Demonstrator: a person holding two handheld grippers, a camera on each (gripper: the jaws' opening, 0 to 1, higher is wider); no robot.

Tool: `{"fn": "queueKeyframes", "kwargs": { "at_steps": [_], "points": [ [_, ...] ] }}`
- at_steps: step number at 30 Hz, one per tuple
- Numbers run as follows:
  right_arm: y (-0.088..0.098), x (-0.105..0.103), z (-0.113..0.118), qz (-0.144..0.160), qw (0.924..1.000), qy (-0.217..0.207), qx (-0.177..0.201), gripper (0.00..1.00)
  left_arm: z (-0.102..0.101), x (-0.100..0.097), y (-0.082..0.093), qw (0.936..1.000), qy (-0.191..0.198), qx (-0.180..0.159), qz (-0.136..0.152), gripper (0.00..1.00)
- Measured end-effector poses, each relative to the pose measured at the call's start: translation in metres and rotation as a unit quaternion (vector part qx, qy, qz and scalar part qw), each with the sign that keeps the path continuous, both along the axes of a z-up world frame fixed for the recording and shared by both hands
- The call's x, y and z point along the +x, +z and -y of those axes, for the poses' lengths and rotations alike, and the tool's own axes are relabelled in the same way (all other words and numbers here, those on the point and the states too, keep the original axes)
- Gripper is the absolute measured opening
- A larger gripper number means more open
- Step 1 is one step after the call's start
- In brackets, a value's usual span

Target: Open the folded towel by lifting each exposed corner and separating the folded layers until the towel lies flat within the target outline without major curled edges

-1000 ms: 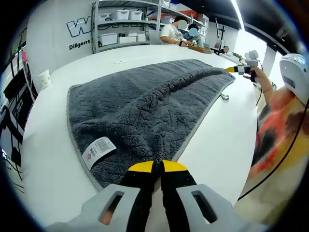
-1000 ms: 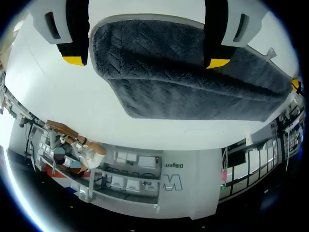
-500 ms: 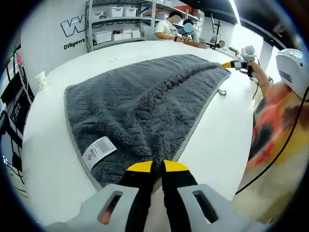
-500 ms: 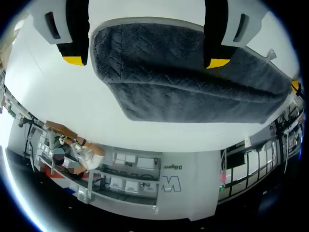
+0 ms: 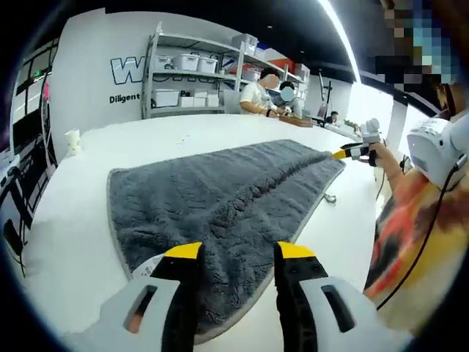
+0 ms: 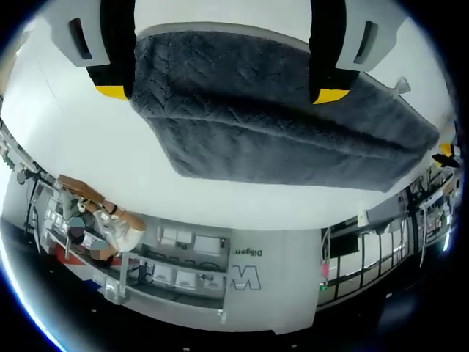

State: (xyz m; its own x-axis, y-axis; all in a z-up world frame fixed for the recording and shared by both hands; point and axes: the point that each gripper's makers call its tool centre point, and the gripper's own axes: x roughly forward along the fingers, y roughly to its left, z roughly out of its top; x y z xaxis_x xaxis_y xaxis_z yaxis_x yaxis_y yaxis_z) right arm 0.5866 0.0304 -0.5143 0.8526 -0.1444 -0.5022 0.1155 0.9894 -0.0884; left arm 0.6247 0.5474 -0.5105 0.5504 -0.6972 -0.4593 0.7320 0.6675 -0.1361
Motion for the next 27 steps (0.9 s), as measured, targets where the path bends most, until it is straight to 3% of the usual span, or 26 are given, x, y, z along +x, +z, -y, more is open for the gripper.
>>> {"fn": "queueKeyframes", "kwargs": {
  "at_steps": [7, 11, 13, 17, 19, 20, 21, 24, 27],
  "points": [
    [-0.001, 0.004, -0.03, -0.025, 0.9972, 0.067, -0.019, 0.99, -0.011, 0.01, -0.009, 0.9989, 0.036, 0.03, 0.005, 0.83],
    [0.004, 0.011, -0.055, -0.019, 0.9924, 0.119, -0.023, 0.99, -0.012, 0.012, -0.01, 0.9986, 0.041, 0.032, 0.009, 0.94],
    [0.009, 0.016, -0.076, -0.006, 0.9865, 0.162, -0.022, 0.99, -0.009, 0.012, -0.009, 0.9987, 0.037, 0.032, 0.015, 0.99],
    [0.014, 0.02, -0.124, -0.004, 0.9674, 0.251, -0.031, 0.89, -0.006, 0.014, -0.006, 0.9989, 0.033, 0.025, 0.022, 1.0],
    [0.016, 0.022, -0.155, 0.005, 0.9514, 0.308, -0.008, 0.87, -0.006, 0.014, -0.005, 0.999, 0.033, 0.023, 0.022, 1.0],
    [0.017, 0.021, -0.176, 0.01, 0.9381, 0.346, 0.018, 0.86, -0.006, 0.015, -0.007, 0.9989, 0.032, 0.025, 0.022, 1.0],
    [0.016, 0.02, -0.185, 0.007, 0.9332, 0.358, 0.032, 0.84, -0.006, 0.014, -0.008, 0.9989, 0.031, 0.027, 0.02, 1.0],
    [0.011, 0.021, -0.22, 0.008, 0.9058, 0.422, 0.038, 0.68, -0.006, 0.014, -0.01, 0.9988, 0.031, 0.033, 0.019, 1.0],
    [0.004, 0.023, -0.237, 0.0, 0.8943, 0.445, 0.043, 0.53, -0.008, 0.013, -0.01, 0.9986, 0.033, 0.037, 0.021, 1.0]
  ]
}}
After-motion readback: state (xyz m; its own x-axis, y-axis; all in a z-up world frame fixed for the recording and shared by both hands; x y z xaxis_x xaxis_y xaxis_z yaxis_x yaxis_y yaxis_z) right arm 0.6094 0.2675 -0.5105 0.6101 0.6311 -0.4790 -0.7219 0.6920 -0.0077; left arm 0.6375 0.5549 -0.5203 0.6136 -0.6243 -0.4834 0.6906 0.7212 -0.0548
